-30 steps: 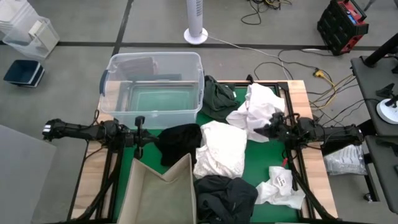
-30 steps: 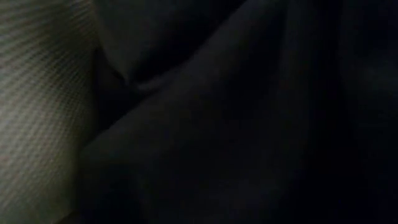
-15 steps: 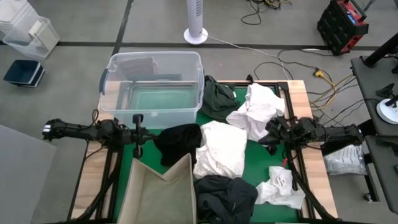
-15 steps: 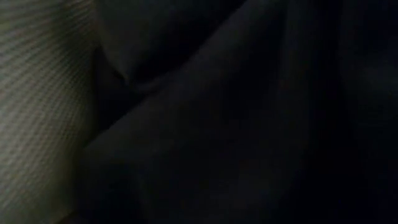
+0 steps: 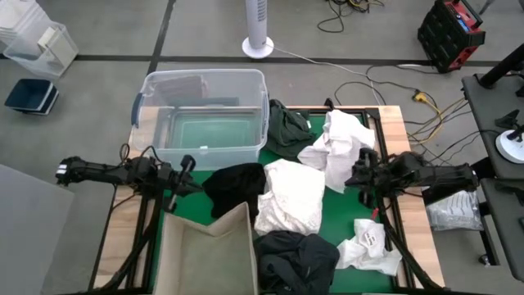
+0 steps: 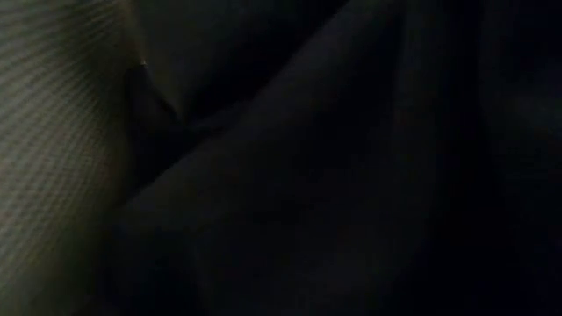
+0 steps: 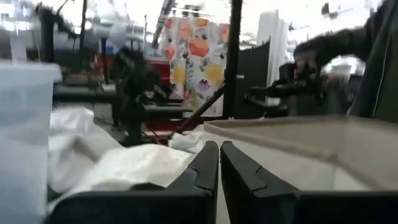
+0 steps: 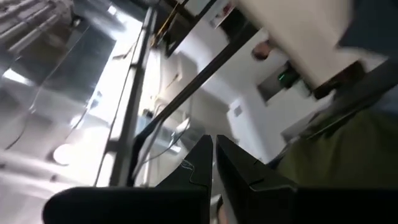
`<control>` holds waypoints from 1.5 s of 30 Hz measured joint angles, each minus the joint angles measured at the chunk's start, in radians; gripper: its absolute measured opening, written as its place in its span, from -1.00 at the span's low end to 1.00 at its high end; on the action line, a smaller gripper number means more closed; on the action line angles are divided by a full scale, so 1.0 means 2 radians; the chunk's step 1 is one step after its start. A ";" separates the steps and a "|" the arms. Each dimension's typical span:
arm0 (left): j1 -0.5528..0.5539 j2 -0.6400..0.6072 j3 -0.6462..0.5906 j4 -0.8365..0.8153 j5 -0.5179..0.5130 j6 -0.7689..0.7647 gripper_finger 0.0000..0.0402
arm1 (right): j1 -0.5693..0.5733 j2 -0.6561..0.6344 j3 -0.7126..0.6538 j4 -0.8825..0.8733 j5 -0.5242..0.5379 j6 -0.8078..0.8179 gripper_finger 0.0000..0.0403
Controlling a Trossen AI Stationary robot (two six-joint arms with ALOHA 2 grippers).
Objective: Sort clothes
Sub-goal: Put the black shirt into the transparent bin
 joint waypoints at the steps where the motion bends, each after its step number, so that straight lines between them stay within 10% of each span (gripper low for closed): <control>1: 0.000 0.000 0.000 0.003 0.000 -0.024 -1.00 | 0.000 0.000 0.012 0.000 0.000 0.000 -0.94; 10: 0.000 0.000 0.000 0.036 0.004 -0.215 -1.00 | 0.000 0.000 0.086 -0.004 0.067 -0.145 -0.94; 24: 0.000 0.000 0.006 0.175 0.009 -0.204 -1.00 | 0.000 0.002 0.074 -0.004 0.091 -0.557 -0.94; 45: 0.000 0.124 0.360 -0.218 0.019 -0.034 -1.00 | 0.000 0.054 0.170 -0.004 0.176 -0.873 -0.94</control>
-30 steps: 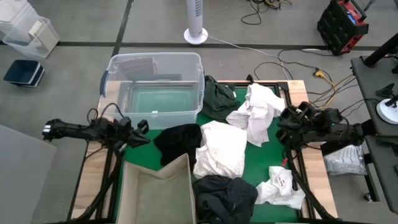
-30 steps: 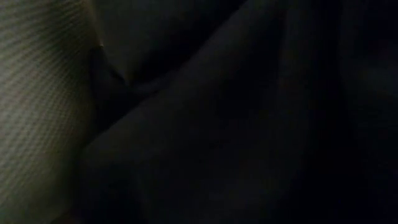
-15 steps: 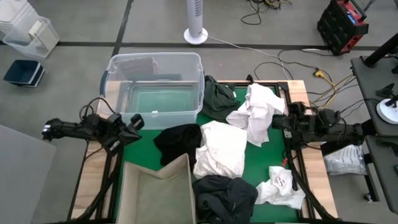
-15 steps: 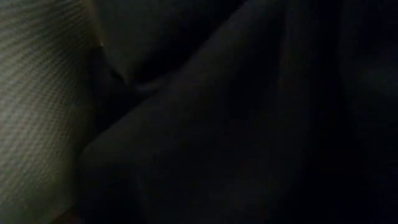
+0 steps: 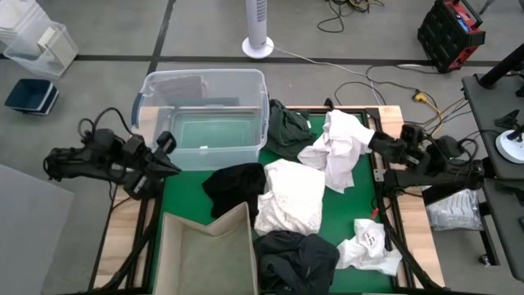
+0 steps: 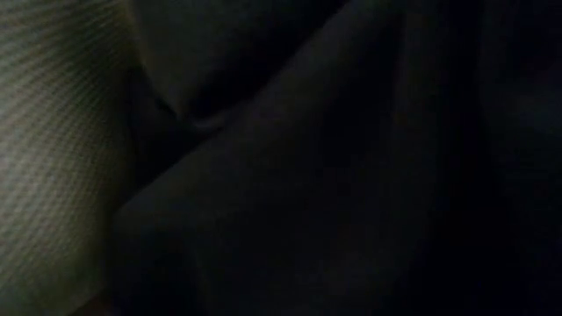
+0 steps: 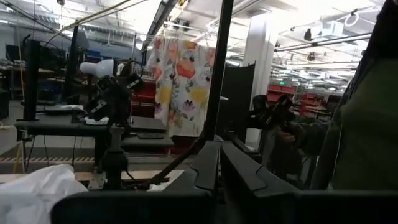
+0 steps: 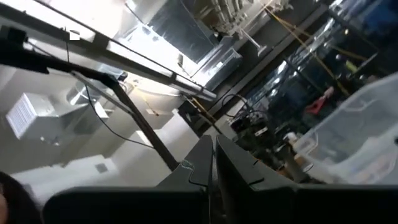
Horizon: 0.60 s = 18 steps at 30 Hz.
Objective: Sort clothes
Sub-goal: Put the black shirt into the transparent bin
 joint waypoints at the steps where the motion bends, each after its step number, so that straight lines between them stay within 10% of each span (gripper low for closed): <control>1: 0.000 0.009 0.016 -0.006 -0.001 0.000 -1.00 | 0.000 0.010 0.009 0.000 0.000 -0.010 -0.94; 18: 0.000 0.151 0.235 -0.038 0.007 -0.015 -1.00 | 0.000 0.209 0.213 -0.077 0.062 -0.097 -0.94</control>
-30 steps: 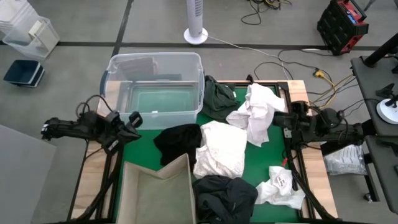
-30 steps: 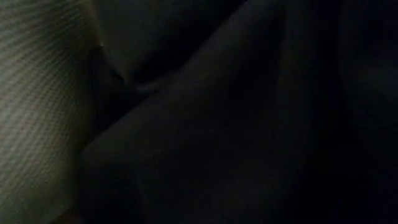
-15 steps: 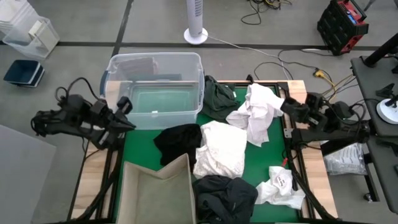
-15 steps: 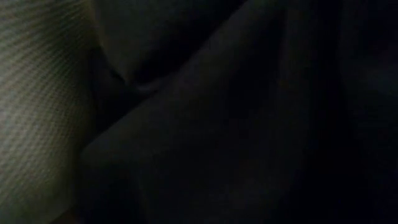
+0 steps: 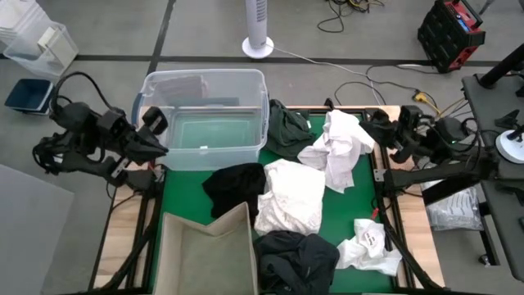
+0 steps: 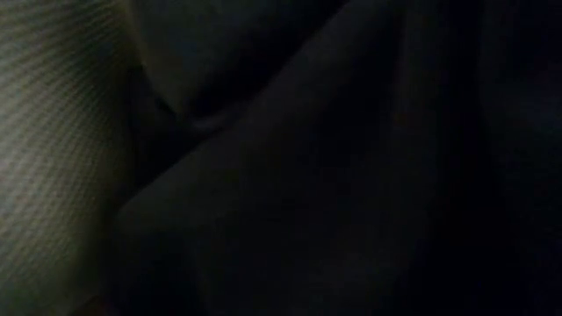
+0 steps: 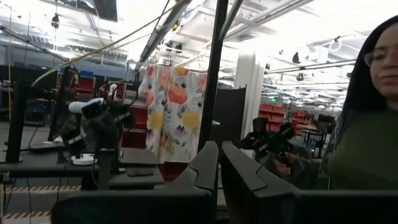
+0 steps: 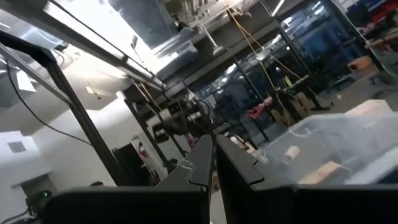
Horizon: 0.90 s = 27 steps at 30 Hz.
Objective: Sort clothes
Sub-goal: Put the black shirt into the transparent bin
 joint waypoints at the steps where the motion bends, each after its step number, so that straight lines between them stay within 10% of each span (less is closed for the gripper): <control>1: 0.000 0.006 0.008 0.001 0.000 -0.011 -1.00 | 0.000 0.009 0.015 -0.005 0.000 -0.004 -0.94; 9: 0.001 0.067 0.082 -0.025 -0.077 -0.132 -1.00 | 0.000 0.088 0.163 -0.170 0.001 -0.076 -0.94; 19: 0.001 0.147 0.205 -0.378 -0.225 -0.077 -1.00 | 0.000 0.155 0.287 -0.196 0.001 -0.217 -0.94; 27: -0.004 0.218 0.230 -0.515 -0.142 0.109 -1.00 | 0.000 0.168 0.316 -0.207 0.001 -0.254 -0.94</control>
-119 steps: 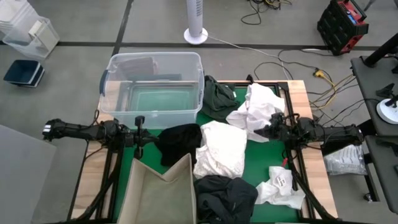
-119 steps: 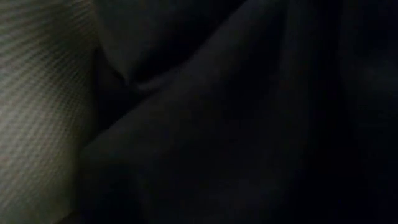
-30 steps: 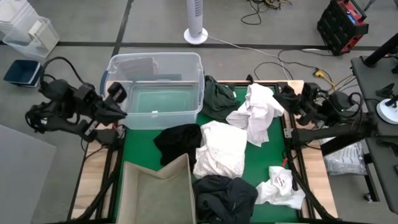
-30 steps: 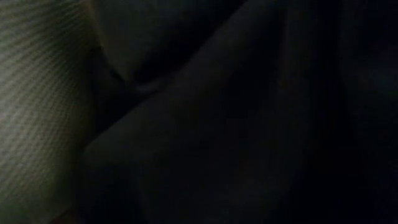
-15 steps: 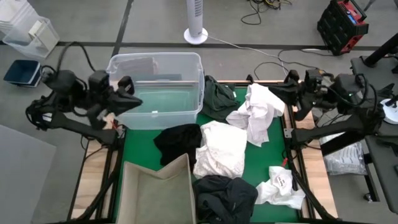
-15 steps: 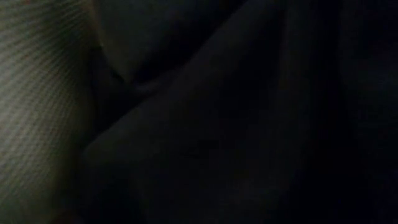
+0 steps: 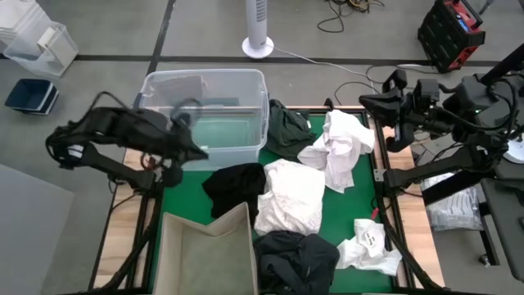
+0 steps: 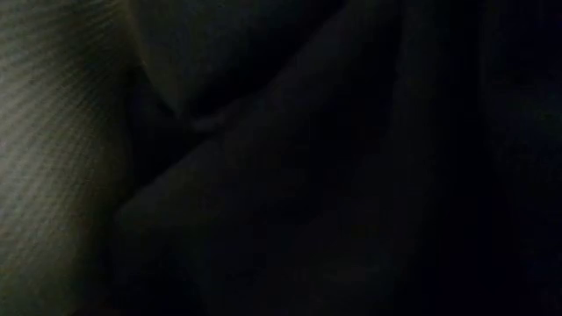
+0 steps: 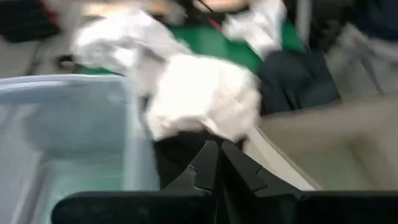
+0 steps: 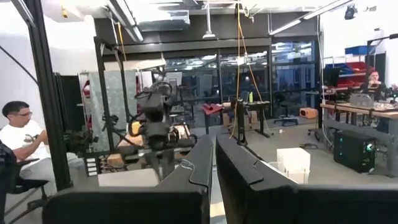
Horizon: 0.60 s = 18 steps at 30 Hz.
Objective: Sort clothes
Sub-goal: Put the black shirt into the transparent bin
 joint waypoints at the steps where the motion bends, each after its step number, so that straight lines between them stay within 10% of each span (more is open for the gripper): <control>1: -0.001 0.008 -0.001 -0.009 0.008 0.006 -1.00 | 0.000 0.000 0.000 -0.006 0.000 0.000 -0.94; 18: -0.023 0.045 -0.024 -0.131 0.007 -0.137 -1.00 | 0.000 0.000 0.000 -0.062 0.026 0.020 -0.94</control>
